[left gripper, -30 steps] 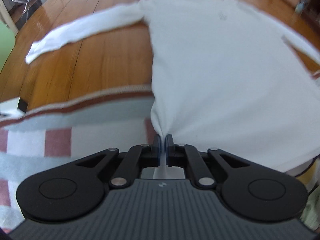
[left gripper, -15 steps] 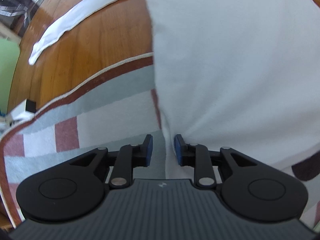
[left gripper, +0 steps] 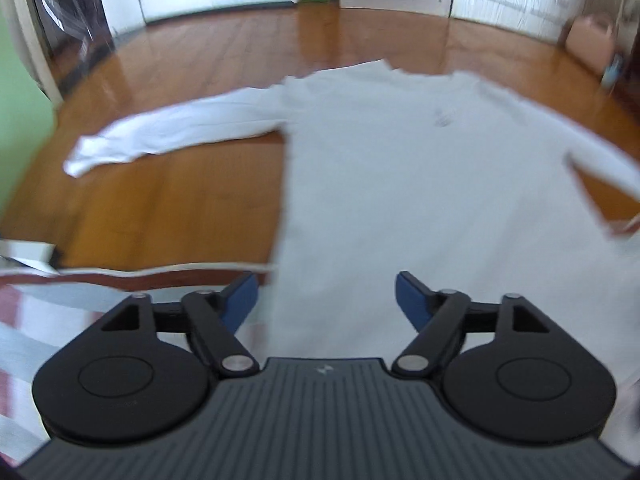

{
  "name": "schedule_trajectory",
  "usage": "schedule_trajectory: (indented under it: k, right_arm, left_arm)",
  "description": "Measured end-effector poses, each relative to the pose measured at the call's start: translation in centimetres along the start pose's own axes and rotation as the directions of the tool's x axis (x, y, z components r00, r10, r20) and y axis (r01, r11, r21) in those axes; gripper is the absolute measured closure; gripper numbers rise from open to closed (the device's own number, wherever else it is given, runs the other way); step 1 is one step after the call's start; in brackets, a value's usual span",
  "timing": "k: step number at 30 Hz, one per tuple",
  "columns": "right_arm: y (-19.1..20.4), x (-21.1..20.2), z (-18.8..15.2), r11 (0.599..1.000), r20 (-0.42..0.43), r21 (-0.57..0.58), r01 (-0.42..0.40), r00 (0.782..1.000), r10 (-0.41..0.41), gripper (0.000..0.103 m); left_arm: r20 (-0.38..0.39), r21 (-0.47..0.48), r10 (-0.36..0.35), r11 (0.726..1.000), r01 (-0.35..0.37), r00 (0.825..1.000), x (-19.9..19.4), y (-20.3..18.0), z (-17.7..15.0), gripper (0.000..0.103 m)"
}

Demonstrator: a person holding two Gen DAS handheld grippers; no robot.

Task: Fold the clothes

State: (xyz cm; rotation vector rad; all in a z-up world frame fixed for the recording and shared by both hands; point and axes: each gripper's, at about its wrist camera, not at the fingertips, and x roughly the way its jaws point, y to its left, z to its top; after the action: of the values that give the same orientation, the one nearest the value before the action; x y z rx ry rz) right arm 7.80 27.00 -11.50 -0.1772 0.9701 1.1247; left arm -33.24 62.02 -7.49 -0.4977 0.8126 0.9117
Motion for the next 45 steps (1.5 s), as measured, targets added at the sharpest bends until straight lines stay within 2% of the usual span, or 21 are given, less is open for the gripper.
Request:
schedule_trajectory:
  k: [2, 5, 7, 12, 13, 16, 18, 20, 21, 23, 25, 28, 29, 31, 32, 34, 35, 38, 41, 43, 45]
  right_arm:
    - [1.1, 0.6, 2.2, 1.0, 0.022, 0.013, -0.009, 1.0, 0.009, 0.047]
    - [1.8, 1.9, 6.4, 0.991, 0.03, 0.1, -0.087, 0.996, 0.084, 0.038]
    - [1.5, 3.3, 9.5, 0.976, 0.024, 0.174, -0.132, 0.991, 0.129, 0.036]
    - [-2.9, 8.2, 15.6, 0.936, -0.016, 0.339, -0.094, 0.994, 0.106, 0.036]
    - [-4.2, 9.0, 16.3, 0.927, -0.033, 0.37, -0.065, 0.996, 0.083, 0.036]
    - [-9.0, 10.2, 17.8, 0.865, -0.08, 0.501, -0.001, 0.996, 0.047, 0.036]
    - [-12.6, 10.5, 18.3, 0.786, -0.094, 0.617, 0.033, 0.995, 0.033, 0.036]
    - [-15.7, 10.2, 18.7, 0.701, -0.102, 0.708, 0.085, 0.995, -0.017, 0.036]
    - [-16.8, 10.1, 19.1, 0.674, -0.124, 0.727, 0.128, 0.991, -0.054, 0.036]
    - [-18.1, 10.0, 20.1, 0.661, -0.152, 0.724, 0.199, 0.98, -0.13, 0.036]
    - [-18.8, 10.3, 20.4, 0.643, -0.157, 0.731, 0.228, 0.973, -0.167, 0.036]
    - [-19.6, 11.5, 20.0, 0.596, -0.147, 0.78, 0.189, 0.982, -0.119, 0.036]
    - [-19.7, 11.9, 19.5, 0.572, -0.142, 0.8, 0.181, 0.983, -0.113, 0.036]
    - [-19.5, 12.4, 18.5, 0.526, -0.129, 0.828, 0.195, 0.979, -0.161, 0.036]
    - [-19.4, 12.7, 18.2, 0.516, -0.125, 0.831, 0.207, 0.974, -0.189, 0.036]
    - [-19.3, 12.9, 18.1, 0.539, -0.075, 0.821, 0.187, 0.972, -0.224, 0.035]
    - [-19.4, 13.1, 18.4, 0.552, -0.068, 0.811, 0.191, 0.97, -0.235, 0.035]
    - [-19.6, 13.6, 19.3, 0.583, -0.052, 0.785, 0.208, 0.961, -0.273, 0.033]
    - [-20.7, 13.6, 19.9, 0.559, -0.04, 0.8, 0.218, 0.949, -0.313, 0.033]
    - [-21.4, 13.4, 20.0, 0.538, -0.023, 0.816, 0.211, 0.942, -0.335, 0.033]
    - [-21.7, 13.4, 20.0, 0.537, -0.005, 0.815, 0.219, 0.929, -0.37, 0.035]
  left_arm:
    - [-0.014, -0.021, -0.047, 0.999, 0.047, 0.999, 1.4, -2.4, 1.8, 0.021]
    - [-0.022, 0.01, -0.102, 0.995, 0.102, 0.995, 3.8, -7.0, 4.7, 0.021]
    - [-0.023, 0.023, -0.138, 0.99, 0.139, 0.99, 5.7, -9.7, 6.3, 0.021]
    - [-0.033, 0.054, -0.227, 0.972, 0.228, 0.973, 10.2, -16.1, 8.6, 0.021]
    - [-0.038, 0.074, -0.244, 0.966, 0.246, 0.969, 11.1, -17.4, 8.8, 0.021]
    - [-0.045, 0.148, -0.285, 0.946, 0.289, 0.957, 13.4, -21.1, 9.6, 0.021]
    - [-0.053, 0.195, -0.297, 0.933, 0.301, 0.954, 14.6, -23.5, 10.1, 0.021]
    - [-0.068, 0.235, -0.293, 0.924, 0.301, 0.954, 16.1, -25.5, 10.6, 0.021]
    - [-0.08, 0.261, -0.283, 0.92, 0.294, 0.956, 16.9, -26.1, 10.7, 0.021]
    - [-0.104, 0.312, -0.261, 0.908, 0.281, 0.96, 18.6, -27.5, 10.9, 0.021]
    - [-0.118, 0.346, -0.245, 0.898, 0.271, 0.962, 20.2, -28.4, 11.0, 0.021]
    - [-0.104, 0.369, -0.26, 0.886, 0.28, 0.96, 21.0, -29.5, 11.2, 0.021]
    - [-0.082, 0.413, -0.246, 0.873, 0.257, 0.966, 20.9, -30.5, 11.1, 0.021]
    - [-0.032, 0.516, -0.21, 0.834, 0.196, 0.977, 20.6, -32.6, 10.7, 0.021]
    - [-0.014, 0.553, -0.202, 0.815, 0.176, 0.979, 20.6, -33.6, 10.6, 0.021]
    - [0.019, 0.614, -0.192, 0.777, 0.14, 0.981, 20.7, -35.5, 10.6, 0.021]
    - [0.016, 0.615, -0.194, 0.775, 0.144, 0.981, 21.1, -36.0, 10.9, 0.021]
    - [-0.016, 0.585, -0.222, 0.789, 0.189, 0.975, 22.3, -36.7, 12.1, 0.022]
    - [-0.075, 0.534, -0.283, 0.798, 0.278, 0.956, 23.6, -36.5, 13.2, 0.022]
    - [-0.139, 0.456, -0.317, 0.821, 0.344, 0.938, 24.8, -35.4, 13.8, 0.027]
    - [-0.152, 0.424, -0.327, 0.831, 0.36, 0.933, 25.6, -34.5, 13.8, 0.032]
